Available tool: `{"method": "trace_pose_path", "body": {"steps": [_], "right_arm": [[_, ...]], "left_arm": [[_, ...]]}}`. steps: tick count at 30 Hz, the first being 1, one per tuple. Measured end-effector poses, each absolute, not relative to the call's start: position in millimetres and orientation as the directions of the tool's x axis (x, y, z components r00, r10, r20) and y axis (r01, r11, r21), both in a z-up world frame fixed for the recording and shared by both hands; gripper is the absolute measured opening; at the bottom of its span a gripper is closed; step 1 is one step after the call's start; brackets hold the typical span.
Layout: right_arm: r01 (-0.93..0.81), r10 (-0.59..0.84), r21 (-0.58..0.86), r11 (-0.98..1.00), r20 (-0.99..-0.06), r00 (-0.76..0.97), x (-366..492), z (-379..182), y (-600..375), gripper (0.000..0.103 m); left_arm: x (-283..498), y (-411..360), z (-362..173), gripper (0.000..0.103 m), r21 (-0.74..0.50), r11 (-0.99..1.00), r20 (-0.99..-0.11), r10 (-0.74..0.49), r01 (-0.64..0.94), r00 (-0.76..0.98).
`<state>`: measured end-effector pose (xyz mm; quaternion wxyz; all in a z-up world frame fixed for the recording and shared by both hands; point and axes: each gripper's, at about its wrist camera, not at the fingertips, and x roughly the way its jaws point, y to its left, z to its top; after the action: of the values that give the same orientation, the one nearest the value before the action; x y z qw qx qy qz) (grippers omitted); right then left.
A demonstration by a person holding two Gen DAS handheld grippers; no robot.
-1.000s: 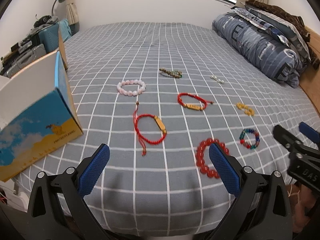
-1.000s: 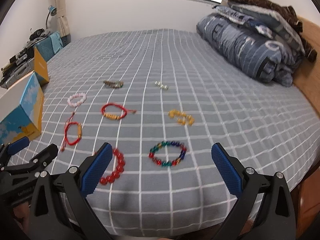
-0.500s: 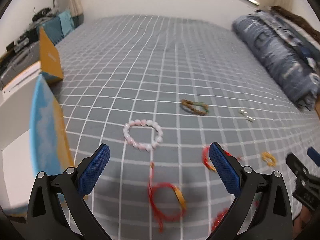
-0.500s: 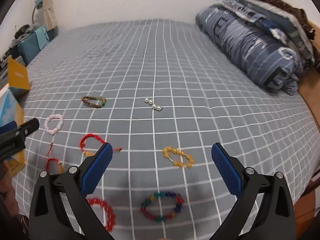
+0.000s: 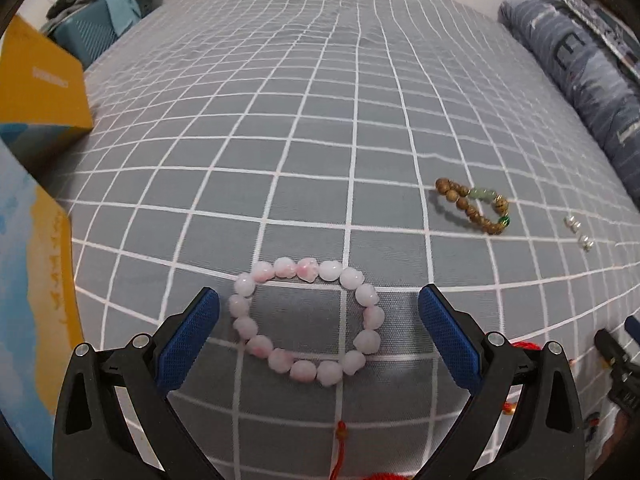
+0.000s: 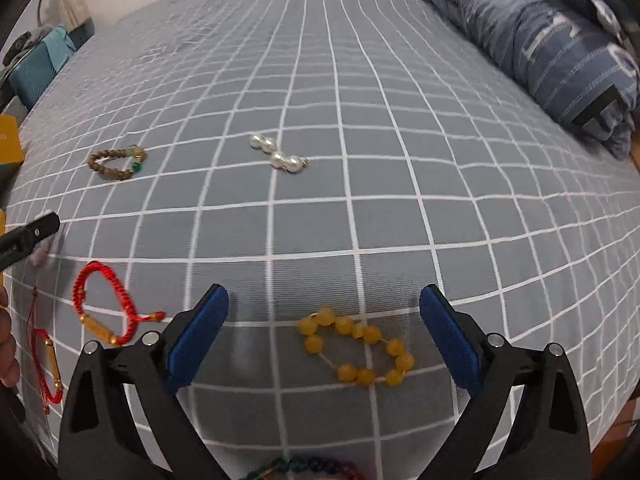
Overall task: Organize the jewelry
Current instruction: 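Grasp the pink-white bead bracelet with left tool while right tool grasps yellow bead bracelet, then carry both held bracelets up and over to the white box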
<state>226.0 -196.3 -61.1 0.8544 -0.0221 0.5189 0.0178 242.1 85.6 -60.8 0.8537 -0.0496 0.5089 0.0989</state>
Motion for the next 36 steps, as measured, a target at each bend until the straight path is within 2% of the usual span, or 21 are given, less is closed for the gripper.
{"method": "trace_pose_path", "body": {"steps": [6, 9, 11, 14, 15, 16, 18, 19, 20, 29, 36], "right_arm": [[-0.051, 0.016, -0.006, 0.999, -0.905, 0.426, 231.4, -72.9, -201.1, 0.086], [-0.043, 0.022, 0.004, 0.999, -0.911, 0.412, 231.4, -71.5, -204.4, 0.077], [-0.039, 0.022, 0.007, 0.999, -0.914, 0.404, 228.8, -70.1, -206.4, 0.067], [-0.026, 0.019, 0.01, 1.0, -0.92, 0.393, 224.5, -67.1, -210.8, 0.053], [-0.025, 0.016, 0.007, 1.0, -0.92, 0.39, 222.4, -66.5, -210.9, 0.05], [-0.025, 0.015, 0.006, 1.0, -0.922, 0.387, 220.9, -66.1, -210.6, 0.042], [-0.026, 0.014, 0.005, 1.0, -0.925, 0.381, 218.4, -66.3, -210.5, 0.024], [-0.026, 0.013, 0.003, 1.0, -0.926, 0.378, 217.6, -66.1, -210.2, 0.016], [-0.021, 0.011, 0.003, 1.0, -0.926, 0.377, 216.3, -65.8, -210.0, 0.016], [-0.01, 0.03, 0.028, 1.0, -0.908, 0.417, 210.6, -55.7, -214.9, 0.014], [-0.028, 0.047, 0.038, 0.999, -0.856, 0.515, 203.2, -34.6, -205.6, 0.014]], "left_arm": [[244.5, 84.7, -67.2, 0.095, 0.017, 0.977, -0.885, 0.114, -0.213, 0.452], [243.7, 85.0, -66.5, 0.081, 0.007, 0.977, -0.887, 0.104, -0.212, 0.45], [241.8, 85.0, -65.2, 0.071, 0.004, 0.977, -0.889, 0.102, -0.215, 0.446], [236.8, 82.4, -62.5, 0.046, -0.003, 0.976, -0.895, 0.094, -0.217, 0.436], [236.0, 82.3, -61.6, 0.041, -0.005, 0.976, -0.897, 0.092, -0.218, 0.432], [235.9, 82.6, -61.0, 0.03, -0.004, 0.976, -0.899, 0.092, -0.218, 0.429], [235.5, 83.5, -59.8, 0.019, -0.004, 0.976, -0.901, 0.091, -0.216, 0.425], [234.5, 83.7, -59.2, 0.019, -0.006, 0.977, -0.899, 0.088, -0.215, 0.428], [233.7, 83.8, -58.3, 0.019, -0.009, 0.977, -0.899, 0.086, -0.215, 0.43], [223.9, 83.8, -44.4, 0.019, -0.041, 0.976, -0.878, 0.066, -0.212, 0.475], [209.5, 78.5, -24.4, 0.019, -0.049, 0.98, -0.839, 0.066, -0.195, 0.54]]}}
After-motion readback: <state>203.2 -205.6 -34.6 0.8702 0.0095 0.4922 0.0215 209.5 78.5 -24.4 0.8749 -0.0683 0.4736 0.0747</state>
